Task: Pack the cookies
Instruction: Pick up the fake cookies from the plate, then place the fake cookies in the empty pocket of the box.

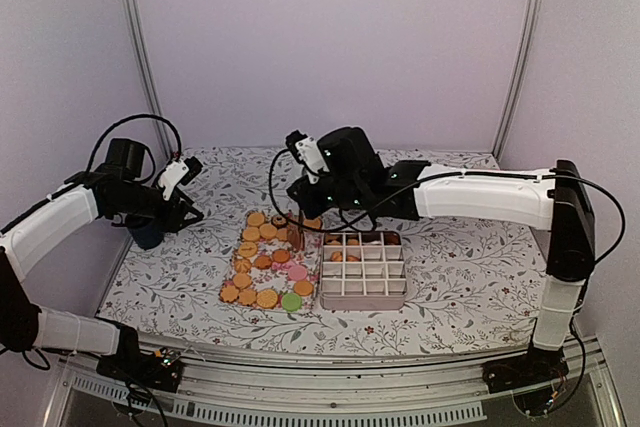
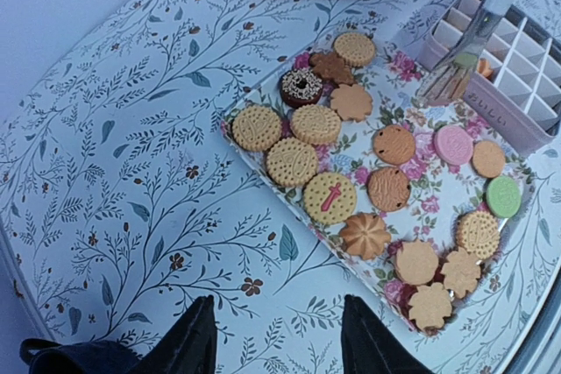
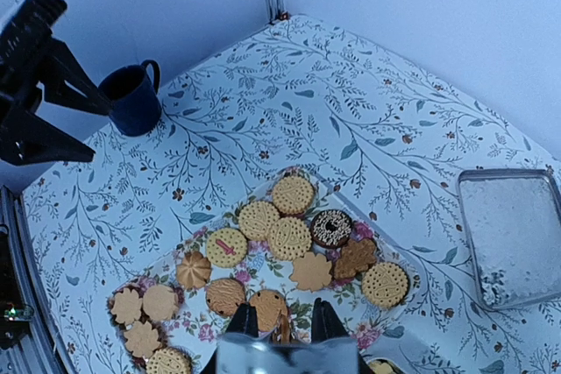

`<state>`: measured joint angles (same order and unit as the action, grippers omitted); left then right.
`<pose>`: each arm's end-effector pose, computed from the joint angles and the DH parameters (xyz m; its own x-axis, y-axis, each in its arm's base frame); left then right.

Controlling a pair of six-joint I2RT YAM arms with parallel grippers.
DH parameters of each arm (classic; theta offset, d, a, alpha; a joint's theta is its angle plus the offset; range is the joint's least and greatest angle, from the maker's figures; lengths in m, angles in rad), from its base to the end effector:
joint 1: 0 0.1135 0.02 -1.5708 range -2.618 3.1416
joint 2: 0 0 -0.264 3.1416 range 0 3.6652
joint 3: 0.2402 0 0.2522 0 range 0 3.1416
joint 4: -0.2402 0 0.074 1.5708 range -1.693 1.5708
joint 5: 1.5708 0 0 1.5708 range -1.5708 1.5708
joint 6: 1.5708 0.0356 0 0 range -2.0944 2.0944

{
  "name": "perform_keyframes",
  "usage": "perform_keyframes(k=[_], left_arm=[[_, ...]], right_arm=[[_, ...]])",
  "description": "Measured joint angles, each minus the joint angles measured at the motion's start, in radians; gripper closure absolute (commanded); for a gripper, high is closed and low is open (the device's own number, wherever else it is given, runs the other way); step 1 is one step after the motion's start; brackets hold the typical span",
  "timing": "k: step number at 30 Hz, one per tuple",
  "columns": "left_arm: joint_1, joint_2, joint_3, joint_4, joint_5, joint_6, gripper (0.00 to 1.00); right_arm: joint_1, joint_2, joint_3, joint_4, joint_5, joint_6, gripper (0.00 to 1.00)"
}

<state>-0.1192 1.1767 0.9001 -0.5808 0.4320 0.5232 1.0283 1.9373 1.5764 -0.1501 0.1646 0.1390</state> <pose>0.2368 -0.0434 0.2677 -0.4604 0.5121 -0.7250 0.7043 0.7079 0.0527 0.2426 0.3911 0.2762 -0.3569 -0.3273 -0.8749 -0.7286 0.6836 0.0415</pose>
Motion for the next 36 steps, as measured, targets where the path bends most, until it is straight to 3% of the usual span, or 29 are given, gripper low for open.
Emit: perform_keyframes(k=[14, 29, 32, 36], left_arm=[[0.0, 0.0, 0.0, 0.0, -0.003, 0.0, 0.5], [0.0, 0.0, 0.0, -0.002, -0.003, 0.0, 0.5], [0.0, 0.0, 0.0, -0.003, -0.003, 0.0, 0.5], [0.0, 0.0, 0.0, -0.004, -0.003, 0.0, 0.5]], right_arm=[[-0.119, -0.429, -0.247, 0.015, 0.0, -0.005, 1.0], [-0.127, -0.523, -0.468, -0.128, 0.068, -0.026, 1.0], [-0.127, -0.523, -0.468, -0.129, 0.068, -0.026, 0.92], [-0.127, -0.523, -0.468, -0.13, 0.068, -0.026, 0.74]])
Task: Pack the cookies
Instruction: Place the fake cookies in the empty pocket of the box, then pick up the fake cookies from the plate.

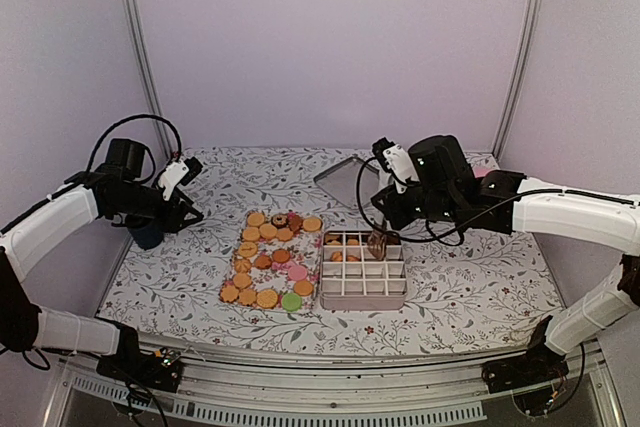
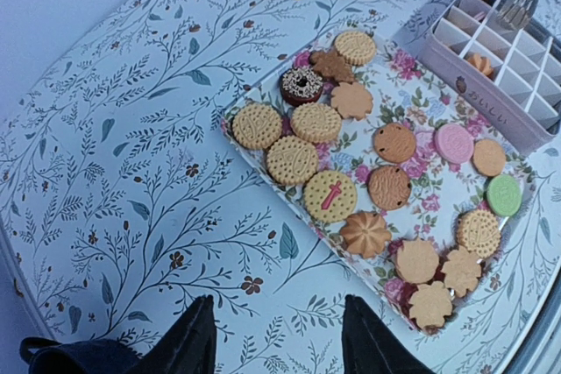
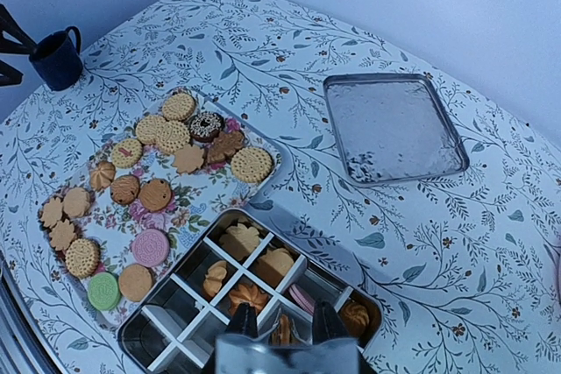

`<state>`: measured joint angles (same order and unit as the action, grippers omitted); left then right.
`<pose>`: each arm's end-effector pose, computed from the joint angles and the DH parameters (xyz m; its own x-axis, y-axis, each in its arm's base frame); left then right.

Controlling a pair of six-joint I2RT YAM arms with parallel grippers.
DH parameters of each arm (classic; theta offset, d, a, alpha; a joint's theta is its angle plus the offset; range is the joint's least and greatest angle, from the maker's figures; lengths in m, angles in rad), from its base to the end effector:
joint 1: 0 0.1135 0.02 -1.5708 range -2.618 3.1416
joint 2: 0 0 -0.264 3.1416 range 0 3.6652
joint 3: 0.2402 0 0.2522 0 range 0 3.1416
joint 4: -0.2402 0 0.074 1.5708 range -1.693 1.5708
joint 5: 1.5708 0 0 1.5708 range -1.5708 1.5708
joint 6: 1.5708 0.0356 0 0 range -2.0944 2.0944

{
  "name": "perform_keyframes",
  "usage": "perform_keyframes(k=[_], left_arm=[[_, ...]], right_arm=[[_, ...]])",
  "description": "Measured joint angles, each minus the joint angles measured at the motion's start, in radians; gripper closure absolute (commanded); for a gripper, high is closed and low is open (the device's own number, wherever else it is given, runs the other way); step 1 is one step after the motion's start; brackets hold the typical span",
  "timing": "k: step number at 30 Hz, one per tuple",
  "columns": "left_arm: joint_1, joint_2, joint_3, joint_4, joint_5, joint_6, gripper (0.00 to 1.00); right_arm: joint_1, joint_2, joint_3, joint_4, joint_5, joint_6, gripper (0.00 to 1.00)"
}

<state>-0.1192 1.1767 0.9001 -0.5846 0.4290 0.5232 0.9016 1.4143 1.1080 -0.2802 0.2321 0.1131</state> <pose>0.2365 -0.0432 0.2674 -0.4640 0.5132 -0.7220 0.7031 0.7091 0.0522 0.2056 0.2467 0.2975 -0.4139 -0.3462 -0.8419 -0.6016 0.7982 -0.0325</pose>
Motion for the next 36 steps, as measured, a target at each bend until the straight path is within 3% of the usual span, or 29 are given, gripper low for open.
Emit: perform_keyframes(k=[6, 20, 25, 31, 36], left_arm=[[0.0, 0.0, 0.0, -0.002, 0.0, 0.0, 0.5], [0.0, 0.001, 0.0, -0.005, 0.0, 0.0, 0.5], [0.01, 0.011, 0.0, -0.005, 0.001, -0.002, 0.5], [0.029, 0.027, 0.003, -0.025, 0.0, -0.002, 0.49], [0.034, 0.027, 0.011, -0.032, 0.003, -0.001, 0.5]], right_arm=[[0.0, 0.0, 0.0, -0.001, 0.0, 0.0, 0.68], [0.0, 0.016, 0.145, 0.012, -0.029, -0.012, 0.72], [0.016, 0.135, 0.284, 0.08, -0.094, -0.012, 0.72], [0.077, 0.405, 0.495, 0.117, -0.145, -0.021, 0.72], [0.109, 0.573, 0.579, 0.12, -0.185, -0.028, 0.71]])
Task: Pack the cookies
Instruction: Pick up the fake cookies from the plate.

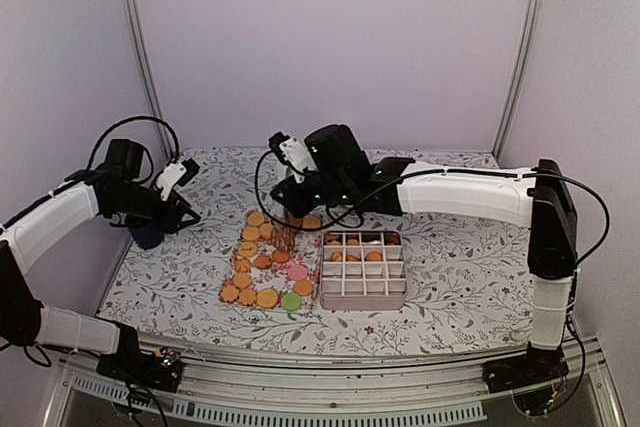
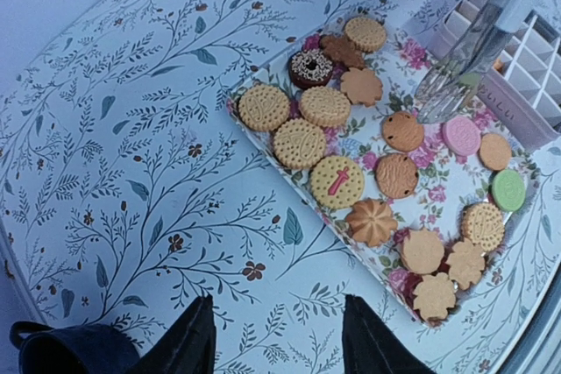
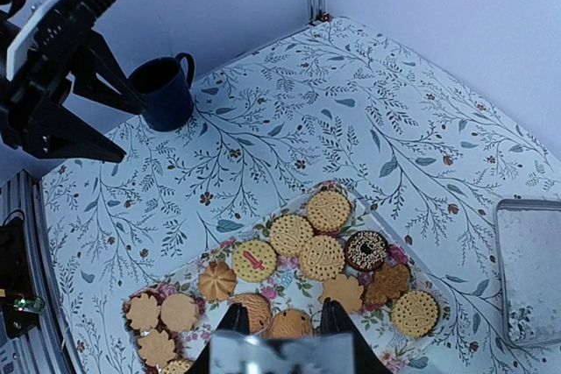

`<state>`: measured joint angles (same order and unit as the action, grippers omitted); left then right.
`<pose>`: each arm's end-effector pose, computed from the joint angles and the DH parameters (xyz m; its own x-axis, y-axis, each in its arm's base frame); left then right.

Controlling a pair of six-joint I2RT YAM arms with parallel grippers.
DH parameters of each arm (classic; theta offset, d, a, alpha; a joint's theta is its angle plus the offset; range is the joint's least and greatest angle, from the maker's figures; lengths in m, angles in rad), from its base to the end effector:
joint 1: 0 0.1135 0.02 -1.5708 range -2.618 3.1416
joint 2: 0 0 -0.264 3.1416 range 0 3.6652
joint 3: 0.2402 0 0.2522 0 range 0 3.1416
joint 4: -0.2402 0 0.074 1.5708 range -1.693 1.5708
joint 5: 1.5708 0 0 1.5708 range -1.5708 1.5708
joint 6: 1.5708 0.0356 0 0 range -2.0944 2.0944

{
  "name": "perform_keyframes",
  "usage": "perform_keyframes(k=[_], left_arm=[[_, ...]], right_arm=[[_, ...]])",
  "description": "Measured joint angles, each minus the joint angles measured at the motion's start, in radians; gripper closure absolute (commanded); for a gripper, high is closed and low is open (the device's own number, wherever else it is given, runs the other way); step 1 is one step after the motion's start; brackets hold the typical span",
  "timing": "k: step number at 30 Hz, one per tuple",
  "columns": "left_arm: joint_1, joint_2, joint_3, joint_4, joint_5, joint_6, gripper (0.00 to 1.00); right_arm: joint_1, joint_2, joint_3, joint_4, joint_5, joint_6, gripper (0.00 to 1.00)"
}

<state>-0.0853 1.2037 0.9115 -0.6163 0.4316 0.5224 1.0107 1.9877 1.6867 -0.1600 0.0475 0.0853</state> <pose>0.2403 -0.0355 0.2629 -0.5144 0.4989 -0.6975 0.6812 0.7318 0.0209 0.2547 0.4030 0.2908 -0.3056 -0.3272 -0.8942 -0.8005 0.5968 0.0553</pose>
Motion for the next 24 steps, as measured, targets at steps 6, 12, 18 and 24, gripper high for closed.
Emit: perform_keyframes(k=[6, 12, 18, 24], left_arm=[[0.003, 0.0, 0.0, -0.003, 0.001, 0.0, 0.5], [0.003, 0.0, 0.0, -0.004, 0.002, 0.0, 0.5], [0.003, 0.0, 0.0, -0.006, 0.002, 0.0, 0.5], [0.003, 0.0, 0.0, -0.006, 0.002, 0.001, 0.5]], right_arm=[[0.003, 0.064, 0.012, 0.003, -0.005, -0.007, 0.66], [0.003, 0.088, 0.026, 0.016, -0.003, -0.013, 0.65], [0.003, 0.107, 0.027, 0.031, -0.001, -0.015, 0.64], [0.003, 0.113, 0.027, 0.043, -0.001, -0.014, 0.63]])
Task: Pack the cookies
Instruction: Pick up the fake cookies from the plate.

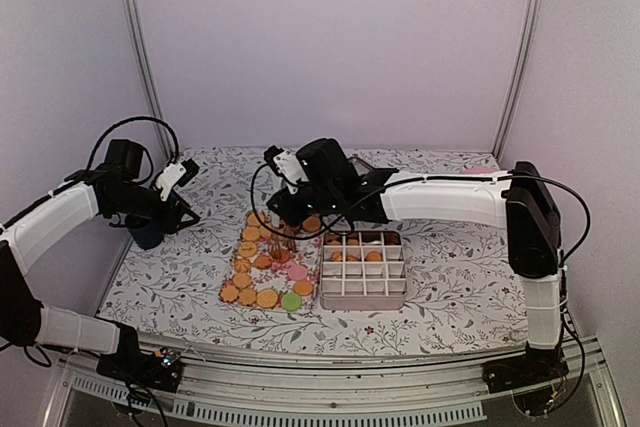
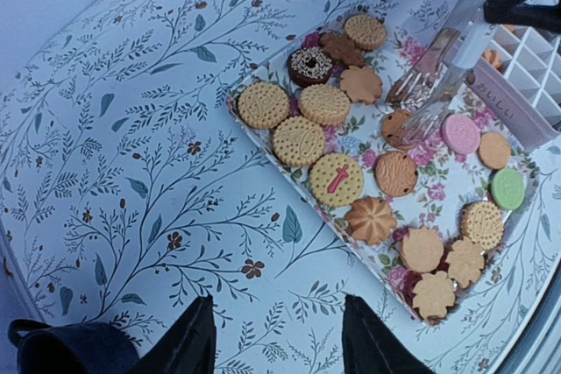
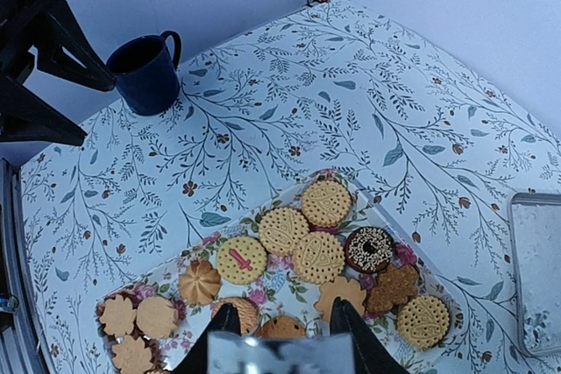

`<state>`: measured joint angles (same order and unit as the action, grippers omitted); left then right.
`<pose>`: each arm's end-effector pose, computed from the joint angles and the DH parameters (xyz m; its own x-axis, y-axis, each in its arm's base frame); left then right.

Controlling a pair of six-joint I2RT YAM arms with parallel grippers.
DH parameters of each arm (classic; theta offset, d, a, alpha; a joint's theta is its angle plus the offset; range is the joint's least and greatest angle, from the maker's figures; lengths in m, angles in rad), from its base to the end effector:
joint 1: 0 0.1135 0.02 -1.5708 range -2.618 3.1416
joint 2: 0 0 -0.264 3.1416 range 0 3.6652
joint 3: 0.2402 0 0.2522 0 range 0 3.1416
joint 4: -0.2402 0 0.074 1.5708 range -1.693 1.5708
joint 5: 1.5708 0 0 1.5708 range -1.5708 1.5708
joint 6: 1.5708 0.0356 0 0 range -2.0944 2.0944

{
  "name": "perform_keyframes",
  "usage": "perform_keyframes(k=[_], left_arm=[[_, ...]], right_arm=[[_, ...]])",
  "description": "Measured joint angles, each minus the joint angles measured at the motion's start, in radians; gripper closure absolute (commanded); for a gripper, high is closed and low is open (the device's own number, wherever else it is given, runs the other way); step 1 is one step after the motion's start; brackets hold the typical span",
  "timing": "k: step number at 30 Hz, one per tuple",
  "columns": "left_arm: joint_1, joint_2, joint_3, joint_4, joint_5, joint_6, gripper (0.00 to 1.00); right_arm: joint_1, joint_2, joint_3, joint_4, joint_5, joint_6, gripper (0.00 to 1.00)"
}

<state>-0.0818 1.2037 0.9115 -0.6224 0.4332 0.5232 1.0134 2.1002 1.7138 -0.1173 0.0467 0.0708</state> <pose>0.2399 -0.0347 0.2626 -0.5194 0.4976 -0.6947 0.6799 0.7331 0.0167 0.2653 0.4224 0.2517 -0.3131 -0.3687 -0.8752 -0.8059 0.5907 0.0395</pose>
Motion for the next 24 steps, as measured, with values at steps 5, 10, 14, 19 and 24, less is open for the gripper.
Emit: perform_keyframes(k=[5, 10, 14, 19, 24], left_arm=[[0.0, 0.0, 0.0, 0.0, 0.0, 0.0, 0.5], [0.0, 0.0, 0.0, 0.0, 0.0, 0.001, 0.5], [0.0, 0.0, 0.0, 0.0, 0.0, 0.002, 0.5], [0.0, 0.0, 0.0, 0.0, 0.0, 0.002, 0.5], [0.001, 0.0, 0.0, 0.0, 0.0, 0.004, 0.5]], right_arm=[[0.0, 0.005, 0.0, 0.01, 0.001, 0.003, 0.61], [0.0, 0.011, 0.0, 0.022, 0.0, 0.011, 0.59], [0.001, 0.014, -0.006, 0.027, 0.002, 0.012, 0.59], [0.003, 0.014, -0.011, 0.031, 0.004, 0.011, 0.59], [0.003, 0.012, -0.029, 0.059, 0.004, 0.011, 0.61]])
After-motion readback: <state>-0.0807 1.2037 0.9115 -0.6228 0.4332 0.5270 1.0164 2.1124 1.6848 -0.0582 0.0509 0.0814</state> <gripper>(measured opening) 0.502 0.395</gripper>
